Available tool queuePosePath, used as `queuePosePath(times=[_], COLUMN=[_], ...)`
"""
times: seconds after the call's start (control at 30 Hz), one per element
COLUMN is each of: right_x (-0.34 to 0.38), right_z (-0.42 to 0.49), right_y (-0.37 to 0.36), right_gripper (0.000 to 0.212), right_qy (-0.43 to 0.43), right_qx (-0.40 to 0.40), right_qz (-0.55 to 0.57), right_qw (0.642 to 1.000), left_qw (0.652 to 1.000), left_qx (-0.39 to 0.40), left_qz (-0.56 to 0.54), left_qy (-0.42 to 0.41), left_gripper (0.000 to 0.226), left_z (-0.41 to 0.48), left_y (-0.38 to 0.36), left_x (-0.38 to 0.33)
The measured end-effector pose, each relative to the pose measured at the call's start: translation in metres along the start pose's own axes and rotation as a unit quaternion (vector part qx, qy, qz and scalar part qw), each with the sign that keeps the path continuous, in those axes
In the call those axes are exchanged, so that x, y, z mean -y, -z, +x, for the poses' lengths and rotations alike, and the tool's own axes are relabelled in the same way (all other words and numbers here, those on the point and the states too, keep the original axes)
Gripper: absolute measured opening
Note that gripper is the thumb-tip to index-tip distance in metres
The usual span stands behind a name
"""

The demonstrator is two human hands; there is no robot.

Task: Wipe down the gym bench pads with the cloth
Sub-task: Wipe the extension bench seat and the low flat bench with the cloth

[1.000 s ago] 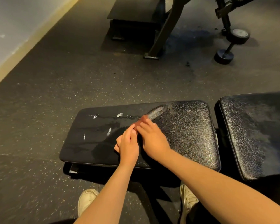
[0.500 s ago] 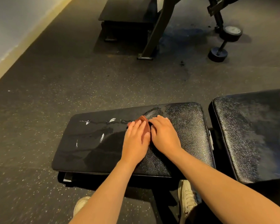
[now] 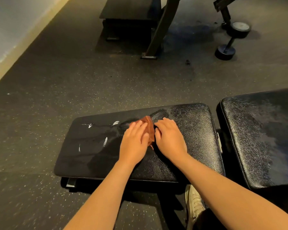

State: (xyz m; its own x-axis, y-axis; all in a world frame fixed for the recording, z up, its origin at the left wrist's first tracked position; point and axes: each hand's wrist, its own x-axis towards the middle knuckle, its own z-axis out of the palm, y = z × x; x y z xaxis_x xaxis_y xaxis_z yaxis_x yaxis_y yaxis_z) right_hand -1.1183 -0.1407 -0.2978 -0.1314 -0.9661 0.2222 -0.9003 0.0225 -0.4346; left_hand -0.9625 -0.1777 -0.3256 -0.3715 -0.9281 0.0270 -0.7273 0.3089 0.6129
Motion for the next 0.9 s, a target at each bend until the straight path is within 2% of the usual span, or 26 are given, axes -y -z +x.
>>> queuePosePath(times=[0.1, 0.2, 0.27, 0.37, 0.47, 0.63, 0.7, 0.8, 0.9], right_x=[0.001, 0.003, 0.001, -0.001, -0.002, 0.001, 0.001, 0.001, 0.003], right_z=[-0.001, 0.0, 0.0, 0.0, -0.002, -0.001, -0.001, 0.0, 0.0], right_y=[-0.001, -0.002, -0.004, -0.003, -0.004, -0.005, -0.005, -0.002, 0.001], right_gripper=[0.02, 0.02, 0.02, 0.023, 0.024, 0.023, 0.029, 0.03, 0.025], right_qy=[0.028, 0.026, 0.026, 0.006, 0.013, 0.027, 0.029, 0.032, 0.027], right_qx=[-0.005, -0.003, -0.009, -0.008, -0.008, -0.004, 0.01, 0.013, -0.008], right_qz=[-0.055, -0.06, -0.057, -0.022, -0.037, -0.053, -0.049, -0.029, -0.007], right_qw=[0.998, 0.998, 0.998, 1.0, 0.999, 0.998, 0.998, 0.999, 1.0], left_qw=[0.997, 0.99, 0.995, 0.999, 1.0, 0.986, 0.989, 0.996, 0.998], left_qx=[-0.029, -0.025, -0.005, 0.011, -0.022, -0.044, -0.044, -0.012, 0.005], left_qz=[0.006, -0.025, -0.035, -0.052, -0.01, -0.039, -0.06, -0.085, -0.067], left_qy=[0.078, 0.14, 0.091, 0.001, -0.001, 0.155, 0.127, 0.037, 0.002], left_gripper=[0.051, 0.054, 0.056, 0.046, 0.047, 0.047, 0.047, 0.045, 0.047], left_z=[0.013, 0.023, 0.028, 0.026, 0.025, 0.03, 0.029, 0.027, 0.023], left_y=[0.012, 0.007, -0.003, -0.01, -0.002, 0.006, -0.002, -0.01, -0.004], left_x=[0.03, 0.032, 0.012, -0.013, 0.007, 0.041, 0.019, -0.012, -0.002])
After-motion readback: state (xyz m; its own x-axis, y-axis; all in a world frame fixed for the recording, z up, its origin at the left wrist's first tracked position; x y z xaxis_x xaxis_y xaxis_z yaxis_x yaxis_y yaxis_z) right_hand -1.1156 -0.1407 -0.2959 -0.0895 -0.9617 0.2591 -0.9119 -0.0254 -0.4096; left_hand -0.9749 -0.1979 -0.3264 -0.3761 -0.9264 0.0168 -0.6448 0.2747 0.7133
